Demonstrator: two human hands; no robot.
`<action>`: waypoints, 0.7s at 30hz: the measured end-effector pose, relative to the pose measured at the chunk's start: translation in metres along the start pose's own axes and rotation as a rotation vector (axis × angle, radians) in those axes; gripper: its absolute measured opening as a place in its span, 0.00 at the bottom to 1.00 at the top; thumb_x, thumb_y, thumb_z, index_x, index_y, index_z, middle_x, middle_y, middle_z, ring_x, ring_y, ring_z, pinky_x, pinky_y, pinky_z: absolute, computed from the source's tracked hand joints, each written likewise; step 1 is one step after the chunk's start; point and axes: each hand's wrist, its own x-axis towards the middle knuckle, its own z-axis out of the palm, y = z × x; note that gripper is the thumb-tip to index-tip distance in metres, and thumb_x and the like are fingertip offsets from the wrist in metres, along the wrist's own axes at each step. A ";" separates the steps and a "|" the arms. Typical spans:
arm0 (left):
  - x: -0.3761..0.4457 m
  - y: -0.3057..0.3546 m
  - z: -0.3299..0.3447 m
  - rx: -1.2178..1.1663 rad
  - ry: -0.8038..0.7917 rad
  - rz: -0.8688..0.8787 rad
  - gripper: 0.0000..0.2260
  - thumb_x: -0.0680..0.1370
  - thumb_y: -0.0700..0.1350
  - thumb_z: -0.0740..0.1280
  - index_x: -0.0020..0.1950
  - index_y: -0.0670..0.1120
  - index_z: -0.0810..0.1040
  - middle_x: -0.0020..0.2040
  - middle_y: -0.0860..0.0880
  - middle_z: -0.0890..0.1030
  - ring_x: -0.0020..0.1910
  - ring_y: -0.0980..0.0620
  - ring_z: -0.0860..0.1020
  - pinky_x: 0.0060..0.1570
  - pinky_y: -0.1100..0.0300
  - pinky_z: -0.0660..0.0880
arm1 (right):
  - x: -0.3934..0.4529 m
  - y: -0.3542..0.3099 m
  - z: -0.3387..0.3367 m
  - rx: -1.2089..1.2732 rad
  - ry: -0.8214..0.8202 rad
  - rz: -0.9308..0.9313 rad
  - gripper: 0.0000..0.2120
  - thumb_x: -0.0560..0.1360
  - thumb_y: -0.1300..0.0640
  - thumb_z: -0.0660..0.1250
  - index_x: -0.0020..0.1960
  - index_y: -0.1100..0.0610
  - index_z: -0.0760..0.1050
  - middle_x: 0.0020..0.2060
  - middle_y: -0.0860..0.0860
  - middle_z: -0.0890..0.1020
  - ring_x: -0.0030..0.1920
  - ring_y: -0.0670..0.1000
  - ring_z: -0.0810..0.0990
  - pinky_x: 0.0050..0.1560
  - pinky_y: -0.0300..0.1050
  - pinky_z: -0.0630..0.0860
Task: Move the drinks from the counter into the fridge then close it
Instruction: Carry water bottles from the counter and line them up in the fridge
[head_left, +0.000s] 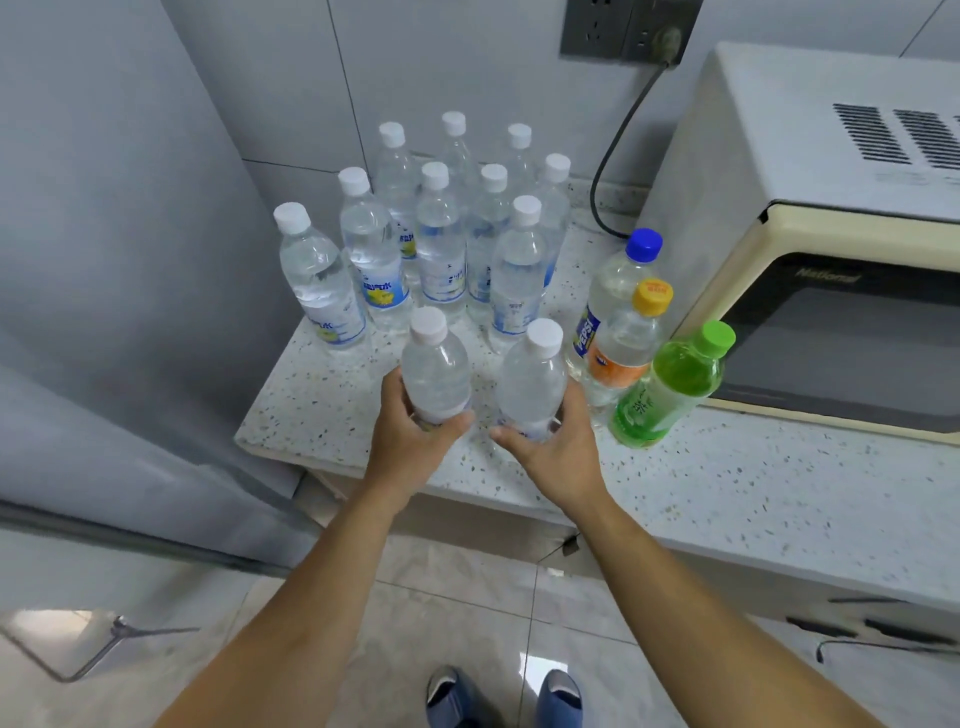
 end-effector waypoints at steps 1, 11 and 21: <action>0.003 -0.001 -0.002 0.006 0.012 -0.006 0.29 0.61 0.58 0.79 0.55 0.68 0.67 0.51 0.70 0.77 0.50 0.67 0.78 0.48 0.60 0.78 | 0.003 -0.007 0.003 0.011 -0.004 0.003 0.37 0.63 0.51 0.83 0.65 0.42 0.66 0.55 0.27 0.75 0.56 0.31 0.75 0.51 0.26 0.71; -0.012 0.001 -0.007 -0.182 0.060 -0.079 0.20 0.63 0.59 0.77 0.53 0.64 0.78 0.51 0.61 0.84 0.50 0.62 0.83 0.43 0.67 0.78 | 0.006 -0.011 -0.006 0.127 0.015 0.017 0.25 0.68 0.57 0.80 0.61 0.53 0.75 0.52 0.46 0.83 0.51 0.44 0.82 0.49 0.37 0.78; -0.148 -0.011 -0.015 -0.714 0.134 -0.414 0.26 0.71 0.54 0.69 0.64 0.41 0.77 0.55 0.38 0.84 0.48 0.43 0.84 0.41 0.52 0.82 | -0.073 -0.008 -0.031 0.495 -0.308 0.422 0.29 0.60 0.43 0.76 0.56 0.56 0.79 0.46 0.58 0.87 0.45 0.57 0.87 0.45 0.50 0.82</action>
